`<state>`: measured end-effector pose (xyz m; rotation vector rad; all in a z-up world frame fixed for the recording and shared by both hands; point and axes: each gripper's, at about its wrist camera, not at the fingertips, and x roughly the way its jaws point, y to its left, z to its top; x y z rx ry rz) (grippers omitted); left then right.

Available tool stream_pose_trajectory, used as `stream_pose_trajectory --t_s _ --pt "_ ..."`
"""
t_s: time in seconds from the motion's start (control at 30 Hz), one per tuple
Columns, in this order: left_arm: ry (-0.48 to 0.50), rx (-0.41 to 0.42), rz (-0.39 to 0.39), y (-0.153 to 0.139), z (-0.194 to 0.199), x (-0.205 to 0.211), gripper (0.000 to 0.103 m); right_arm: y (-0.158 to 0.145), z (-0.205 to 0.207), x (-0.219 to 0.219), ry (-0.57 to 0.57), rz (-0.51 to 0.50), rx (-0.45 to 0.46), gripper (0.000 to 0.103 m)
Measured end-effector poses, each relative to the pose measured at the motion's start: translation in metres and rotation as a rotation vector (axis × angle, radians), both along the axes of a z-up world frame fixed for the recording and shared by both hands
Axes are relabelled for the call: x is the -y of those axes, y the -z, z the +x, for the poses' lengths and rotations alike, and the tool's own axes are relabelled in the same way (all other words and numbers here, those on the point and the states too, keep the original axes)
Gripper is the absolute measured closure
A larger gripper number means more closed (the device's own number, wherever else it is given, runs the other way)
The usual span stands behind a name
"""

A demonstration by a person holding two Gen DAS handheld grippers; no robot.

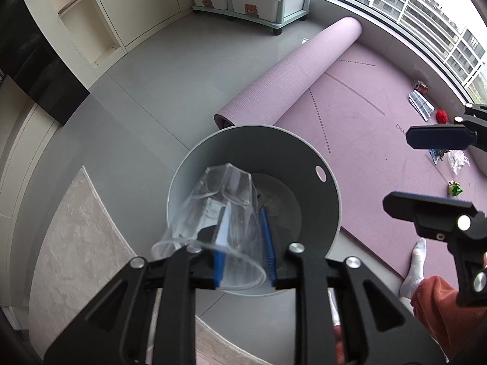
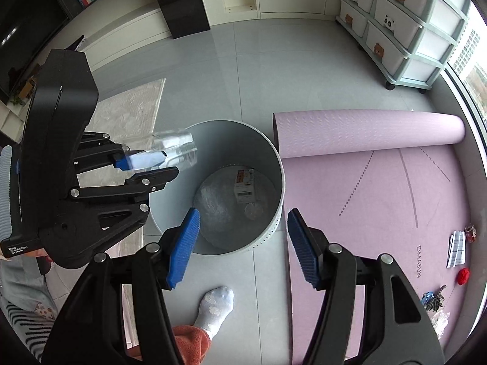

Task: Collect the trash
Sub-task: 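Open both tools to drop the cup and box into the bin, then move both tools back over the mat toward the mop head and plastic bag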

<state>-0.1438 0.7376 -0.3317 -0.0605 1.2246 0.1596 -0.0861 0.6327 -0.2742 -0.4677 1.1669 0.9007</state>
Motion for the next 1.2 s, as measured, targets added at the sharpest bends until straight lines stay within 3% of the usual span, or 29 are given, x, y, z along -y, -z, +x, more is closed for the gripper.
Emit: stream_pose_trajectory --t_s 0.03,0.1,0.37,0.6,0.83,1.2 --pt "0.003 0.002 0.008 0.0 0.002 0.002 0.051 0.001 0.002 0.004 0.008 -0.002 -0.001 0.045" --pt "0.015 0.015 0.025 -0.002 0.004 0.007 0.043 0.002 0.005 0.011 0.025 -0.001 -0.002 0.045" --pt "0.083 -0.029 0.041 -0.005 0.013 0.033 0.042 -0.003 0.021 0.044 0.118 0.016 -0.003 0.045" --pt "0.222 -0.049 0.032 -0.014 0.033 0.095 0.042 -0.011 0.038 0.109 0.275 0.032 0.01 0.045" --pt "0.399 -0.022 0.018 -0.029 0.076 0.194 0.042 -0.018 0.062 0.223 0.48 0.019 0.038 0.045" --pt "0.627 0.022 0.019 -0.054 0.155 0.409 0.042 -0.02 0.088 0.472 0.776 -0.034 0.042 0.045"
